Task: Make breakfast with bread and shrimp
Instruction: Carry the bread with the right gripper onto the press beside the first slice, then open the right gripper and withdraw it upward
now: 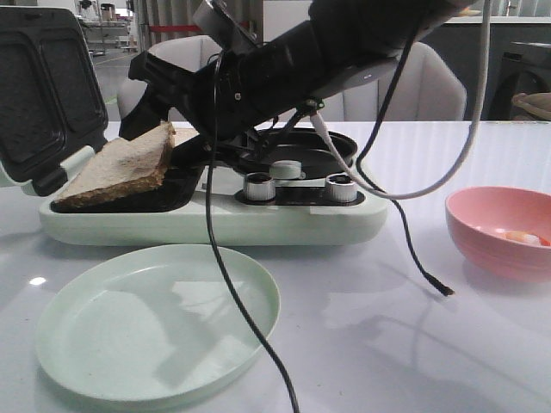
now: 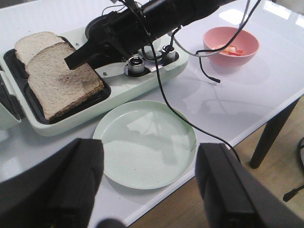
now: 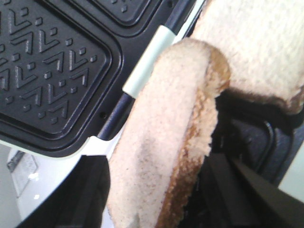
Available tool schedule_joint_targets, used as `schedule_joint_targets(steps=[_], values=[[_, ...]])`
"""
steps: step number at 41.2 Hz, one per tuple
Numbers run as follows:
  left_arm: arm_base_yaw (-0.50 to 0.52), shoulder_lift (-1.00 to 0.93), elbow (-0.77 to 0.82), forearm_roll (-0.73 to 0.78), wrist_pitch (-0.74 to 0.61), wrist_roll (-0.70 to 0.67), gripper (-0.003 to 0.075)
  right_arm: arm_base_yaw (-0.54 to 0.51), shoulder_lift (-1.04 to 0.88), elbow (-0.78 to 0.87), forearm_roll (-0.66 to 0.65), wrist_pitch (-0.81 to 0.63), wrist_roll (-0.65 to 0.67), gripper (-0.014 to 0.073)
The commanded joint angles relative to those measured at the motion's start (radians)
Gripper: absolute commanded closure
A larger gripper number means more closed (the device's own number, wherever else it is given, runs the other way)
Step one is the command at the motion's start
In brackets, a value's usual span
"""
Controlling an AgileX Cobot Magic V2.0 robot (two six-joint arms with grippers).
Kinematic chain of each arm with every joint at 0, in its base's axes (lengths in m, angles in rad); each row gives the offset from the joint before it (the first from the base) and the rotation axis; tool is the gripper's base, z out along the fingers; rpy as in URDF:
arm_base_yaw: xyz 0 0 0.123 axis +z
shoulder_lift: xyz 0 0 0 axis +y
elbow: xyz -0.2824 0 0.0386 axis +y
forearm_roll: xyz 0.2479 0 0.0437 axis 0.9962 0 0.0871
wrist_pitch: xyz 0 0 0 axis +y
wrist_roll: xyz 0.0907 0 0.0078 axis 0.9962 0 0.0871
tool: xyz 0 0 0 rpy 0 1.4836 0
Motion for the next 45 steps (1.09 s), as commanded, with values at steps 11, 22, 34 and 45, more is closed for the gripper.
schedule_joint_targets(steps=[11, 22, 34, 45], values=[[0.0, 0.01, -0.027, -0.014, -0.08, 0.002, 0.0239, -0.001, -0.252, -0.034, -0.499, -0.063, 0.316, 0.0068], [0.0, 0.01, -0.027, -0.014, -0.08, 0.002, 0.0239, -0.001, -0.421, -0.034, -1.141, 0.135, 0.812, 0.0068], [0.0, 0.01, -0.027, -0.014, -0.08, 0.002, 0.0239, -0.001, -0.682, 0.155, -1.501, 0.233, 1.046, 0.0068], [0.0, 0.01, -0.027, 0.002, -0.094, 0.002, 0.0239, -0.001, -0.979, 0.446, -1.578, 0.206, 1.046, 0.0068]])
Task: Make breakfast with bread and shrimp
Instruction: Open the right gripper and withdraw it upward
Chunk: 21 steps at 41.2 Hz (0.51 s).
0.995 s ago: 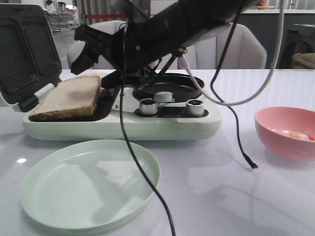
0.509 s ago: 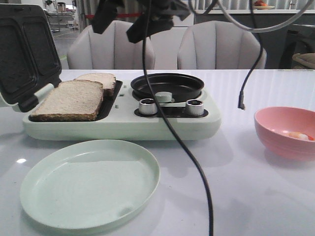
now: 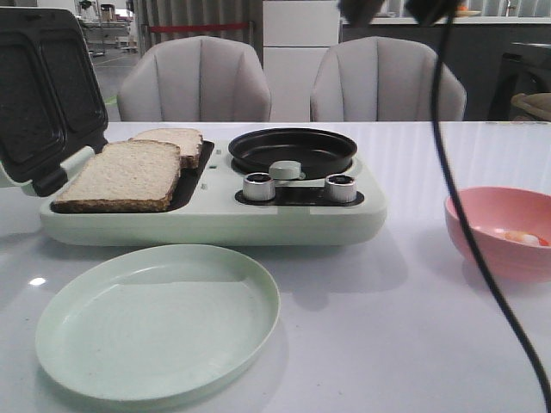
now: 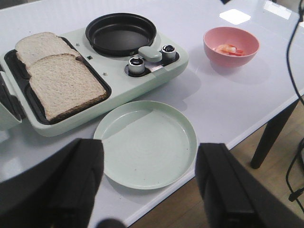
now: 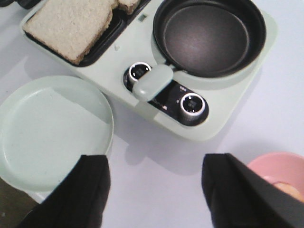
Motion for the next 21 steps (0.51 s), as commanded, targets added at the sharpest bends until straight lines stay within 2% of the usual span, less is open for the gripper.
schedule_joint_targets(steps=[1, 10, 21], values=[[0.0, 0.01, -0.027, -0.002, -0.095, 0.002, 0.0239, -0.001, -0.138, 0.066, -0.041, -0.069, 0.0, 0.0068], [0.0, 0.01, -0.027, 0.011, -0.097, 0.002, 0.0239, -0.001, -0.382, 0.267, -0.061, -0.068, 0.0, 0.0068], [0.0, 0.01, -0.027, 0.011, -0.097, 0.002, 0.0239, -0.001, -0.623, 0.406, -0.108, -0.03, 0.0, 0.0068]])
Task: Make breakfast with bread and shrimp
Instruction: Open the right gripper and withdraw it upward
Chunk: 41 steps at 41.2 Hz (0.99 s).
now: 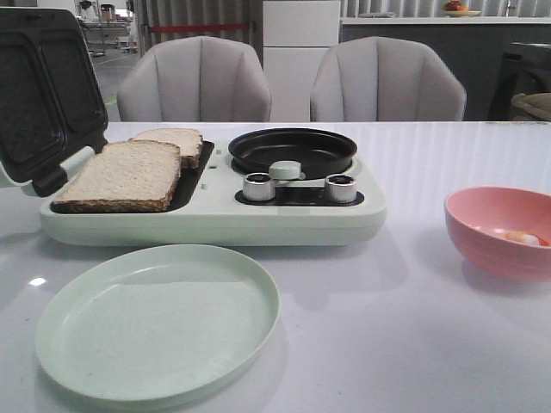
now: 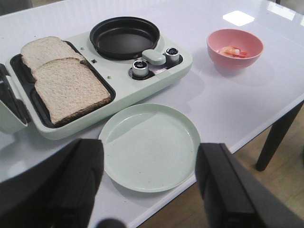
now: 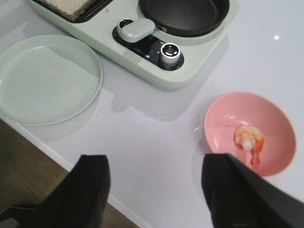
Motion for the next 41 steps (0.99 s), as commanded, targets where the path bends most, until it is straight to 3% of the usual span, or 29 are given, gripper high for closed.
schedule_joint_targets(steps=[1, 28, 32, 37, 41], values=[[0.0, 0.01, -0.027, -0.003, -0.087, 0.002, 0.0239, -0.001, -0.072, 0.004, -0.031, -0.045, 0.0, 0.0068], [0.0, 0.012, -0.027, 0.032, -0.042, 0.002, 0.024, -0.001, -0.149, 0.03, -0.034, -0.041, 0.0, 0.0068], [0.002, 0.041, -0.042, 0.11, 0.015, -0.005, 0.0262, -0.001, -0.149, 0.03, -0.034, -0.041, 0.0, 0.0068], [0.002, 0.112, -0.084, 0.269, 0.099, -0.145, 0.031, -0.001, -0.149, 0.03, -0.034, -0.041, 0.0, 0.0068], [0.002, 0.187, -0.119, 0.314, 0.112, -0.207, 0.0349, -0.001, -0.149, 0.03, -0.034, -0.041, 0.0, 0.0068]])
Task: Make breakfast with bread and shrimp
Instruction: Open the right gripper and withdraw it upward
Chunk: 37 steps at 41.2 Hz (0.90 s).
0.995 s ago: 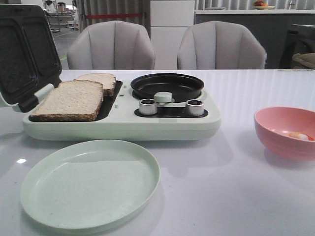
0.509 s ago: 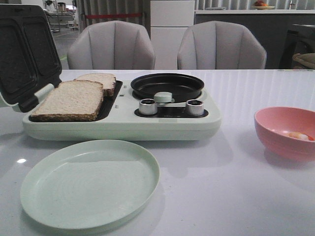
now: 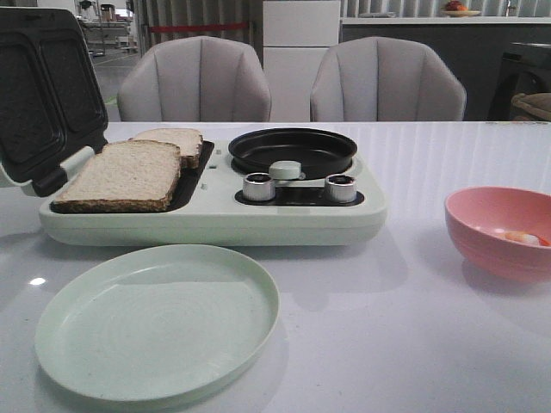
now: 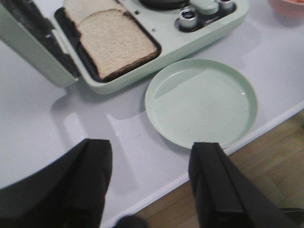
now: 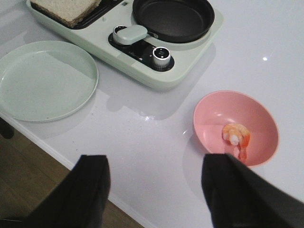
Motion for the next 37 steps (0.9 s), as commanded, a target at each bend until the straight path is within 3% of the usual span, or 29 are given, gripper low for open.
schedule_joint_targets(steps=[1, 12, 19, 31, 37], values=[[0.002, 0.08, -0.067, 0.067, -0.049, -0.074, 0.0357, -0.001, 0.002, -0.026, -0.017, -0.069, 0.0, 0.0068], [0.011, 0.322, -0.184, 0.301, 0.094, -0.253, 0.0517, -0.001, 0.002, -0.026, -0.017, -0.069, 0.0, 0.0068], [0.144, 0.429, -0.258, 0.297, 0.091, -0.239, 0.0526, -0.001, 0.002, -0.026, -0.017, -0.069, 0.0, 0.0068], [0.602, 0.535, -0.339, -0.068, -0.026, 0.084, 0.0526, -0.001, 0.002, -0.026, -0.017, -0.069, 0.0, 0.0068], [0.783, 0.591, -0.383, -0.267, -0.094, 0.209, 0.0526, -0.001, 0.002, -0.026, -0.017, -0.069, 0.0, 0.0068]])
